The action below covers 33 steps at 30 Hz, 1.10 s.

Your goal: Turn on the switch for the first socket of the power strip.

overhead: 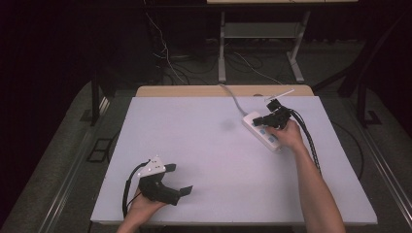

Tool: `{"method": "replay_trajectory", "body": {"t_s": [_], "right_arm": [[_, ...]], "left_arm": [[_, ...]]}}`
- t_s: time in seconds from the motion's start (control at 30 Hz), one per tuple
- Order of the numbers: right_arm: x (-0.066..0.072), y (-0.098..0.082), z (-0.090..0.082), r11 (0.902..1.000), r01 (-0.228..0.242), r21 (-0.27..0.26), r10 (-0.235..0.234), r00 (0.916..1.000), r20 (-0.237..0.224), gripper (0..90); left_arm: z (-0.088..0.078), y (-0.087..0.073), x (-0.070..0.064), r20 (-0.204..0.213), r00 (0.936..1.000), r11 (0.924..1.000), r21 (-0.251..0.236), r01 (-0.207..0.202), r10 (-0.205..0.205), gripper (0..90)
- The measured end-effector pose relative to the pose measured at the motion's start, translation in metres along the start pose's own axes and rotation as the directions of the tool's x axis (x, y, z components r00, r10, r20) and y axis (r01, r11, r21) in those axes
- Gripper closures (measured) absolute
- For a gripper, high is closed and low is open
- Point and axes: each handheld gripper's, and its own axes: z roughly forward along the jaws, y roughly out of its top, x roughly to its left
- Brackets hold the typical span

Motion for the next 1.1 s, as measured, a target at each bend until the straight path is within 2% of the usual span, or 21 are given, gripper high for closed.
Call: {"method": "replay_trajectory", "body": {"t_s": [0.43,0.57,0.63,0.9,1.1], "right_arm": [[0.003,0.001,0.001,0.9999,0.014,0.008,-0.014,0.9997,0.021,90.0],[0.003,0.002,0.0,0.9999,-0.008,0.009,0.008,0.9999,0.015,90.0],[0.002,0.002,0.0,0.9997,-0.025,0.005,0.025,0.9997,-0.004,90.0],[0.009,0.004,0.001,1.0,-0.002,0.007,0.003,0.9999,-0.01,90.0],[0.016,0.006,-0.006,0.9999,0.012,0.001,-0.012,0.9999,-0.003,90.0]], "left_arm": [[-0.001,0.0,0.001,0.0,1.0,1.0,-0.004,0.005,-0.005,0.0],[-0.002,0.0,0.001,0.0,1.0,0.9999,-0.007,0.008,-0.008,0.0],[-0.002,0.0,0.002,0.0,1.0,0.9999,-0.007,0.009,-0.009,0.0],[-0.002,0.0,0.001,0.0,0.9999,0.9999,-0.007,0.011,-0.011,0.0],[-0.001,0.0,0.001,0.004,0.9999,0.9999,-0.009,0.009,-0.009,0.0]]}}
